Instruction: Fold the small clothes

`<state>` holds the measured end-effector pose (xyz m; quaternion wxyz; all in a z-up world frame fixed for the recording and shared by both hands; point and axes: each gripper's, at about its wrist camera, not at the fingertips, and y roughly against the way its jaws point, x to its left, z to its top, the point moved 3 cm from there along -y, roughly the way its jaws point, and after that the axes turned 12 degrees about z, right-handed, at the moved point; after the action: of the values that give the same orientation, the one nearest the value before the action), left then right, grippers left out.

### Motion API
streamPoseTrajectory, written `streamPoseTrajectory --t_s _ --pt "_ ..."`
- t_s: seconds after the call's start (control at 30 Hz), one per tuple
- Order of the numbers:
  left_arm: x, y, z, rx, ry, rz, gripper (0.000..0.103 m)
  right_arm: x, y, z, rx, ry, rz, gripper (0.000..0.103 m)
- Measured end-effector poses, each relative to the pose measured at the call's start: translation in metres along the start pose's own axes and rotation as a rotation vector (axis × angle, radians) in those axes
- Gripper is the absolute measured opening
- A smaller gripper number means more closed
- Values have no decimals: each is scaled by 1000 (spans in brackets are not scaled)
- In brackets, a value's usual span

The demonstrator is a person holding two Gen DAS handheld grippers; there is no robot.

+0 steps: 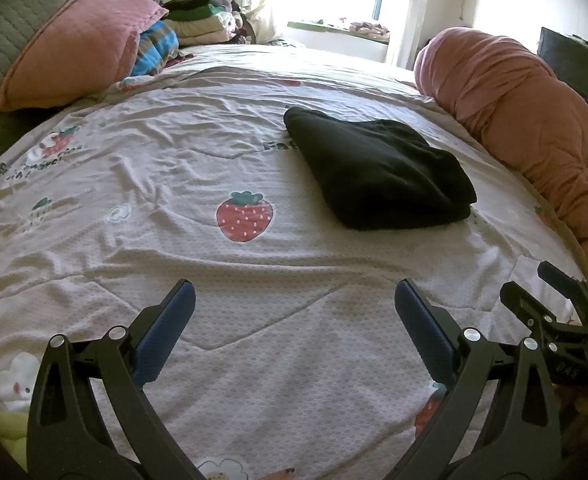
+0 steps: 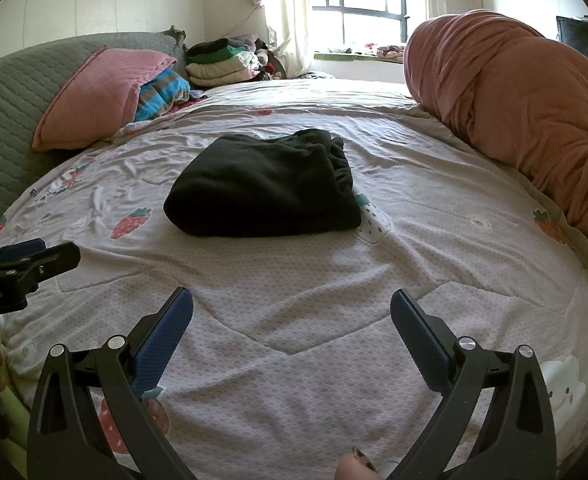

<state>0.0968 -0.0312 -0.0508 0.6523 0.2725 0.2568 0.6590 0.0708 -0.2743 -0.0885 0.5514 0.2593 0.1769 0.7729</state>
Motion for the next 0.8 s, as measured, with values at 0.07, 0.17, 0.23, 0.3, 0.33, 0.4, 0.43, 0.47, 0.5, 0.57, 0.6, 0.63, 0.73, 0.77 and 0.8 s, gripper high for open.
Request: streamPoseTrajectory --t_s 0.07,0.17,0.23,0.3,0.33,0.4,0.43,0.47,0.5,0.57,0.6,0.63,0.73,0.77,0.8 --pt "2 0 1 0 5 -1 94 1 -1 0 2 1 -2 99" --pt "3 1 1 0 7 -15 94 1 -1 0 2 2 -2 98" --pt "0 0 1 2 1 -7 94 2 0 0 1 3 -3 98" --pt "-1 -1 0 9 -6 -9 94 1 -1 0 5 -1 -6 98" --pt "-3 -2 -1 16 -5 -9 94 1 0 0 5 -2 -8 98" --pt "-4 -5 -3 38 -7 19 94 -3 3 -4 8 -23 -31 98" --pt "-5 -6 -4 47 -9 26 94 -6 5 -5 11 -38 -42 98" --pt "-5 -7 -5 51 -10 27 94 -10 7 -7 12 -57 -58 98" --pt "-3 -7 -6 54 -5 21 94 -17 9 -9 12 -77 -79 98" --pt "2 -9 -5 67 13 13 94 -38 19 -12 7 -135 -143 98" --pt "10 -11 -3 81 36 15 94 -49 24 -13 7 -163 -163 98" --pt "19 -15 0 97 62 25 94 -70 34 -15 6 -219 -207 98" --pt "72 -27 21 139 164 59 94 -143 79 -24 -42 -352 -405 98" --pt "94 -30 29 144 192 72 94 -167 98 -30 -62 -379 -499 98" --pt "127 -34 39 141 230 111 94 -201 127 -40 -83 -428 -631 98"
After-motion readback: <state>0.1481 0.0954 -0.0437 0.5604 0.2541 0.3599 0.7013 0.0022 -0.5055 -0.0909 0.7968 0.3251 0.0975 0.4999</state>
